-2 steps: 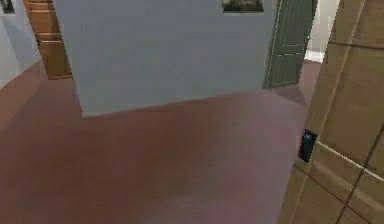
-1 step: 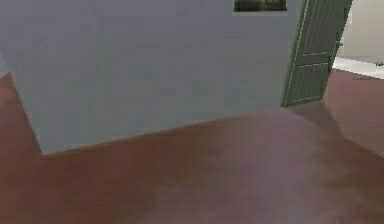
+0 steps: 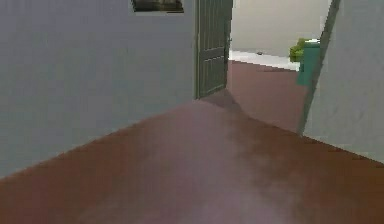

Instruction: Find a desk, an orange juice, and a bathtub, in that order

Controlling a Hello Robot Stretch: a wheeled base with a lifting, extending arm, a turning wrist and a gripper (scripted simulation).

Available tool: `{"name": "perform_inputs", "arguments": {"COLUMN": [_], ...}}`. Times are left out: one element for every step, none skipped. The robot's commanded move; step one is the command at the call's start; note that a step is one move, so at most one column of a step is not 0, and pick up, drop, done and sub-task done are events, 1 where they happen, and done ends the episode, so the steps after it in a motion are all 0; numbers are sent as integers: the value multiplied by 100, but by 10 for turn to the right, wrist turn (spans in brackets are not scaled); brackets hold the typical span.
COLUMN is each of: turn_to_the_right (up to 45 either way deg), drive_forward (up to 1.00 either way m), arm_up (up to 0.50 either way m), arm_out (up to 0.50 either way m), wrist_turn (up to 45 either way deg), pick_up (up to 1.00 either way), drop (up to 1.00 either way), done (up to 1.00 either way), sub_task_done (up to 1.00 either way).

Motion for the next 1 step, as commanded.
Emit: {"name": "perform_inputs", "arguments": {"turn_to_the_right": [0], "drive_forward": [40], "arm_up": [0], "arm_out": [0], "wrist_turn": [0], "pick_up": [0], "drop": [0], "done": [0], "sub_task_done": [0]}}
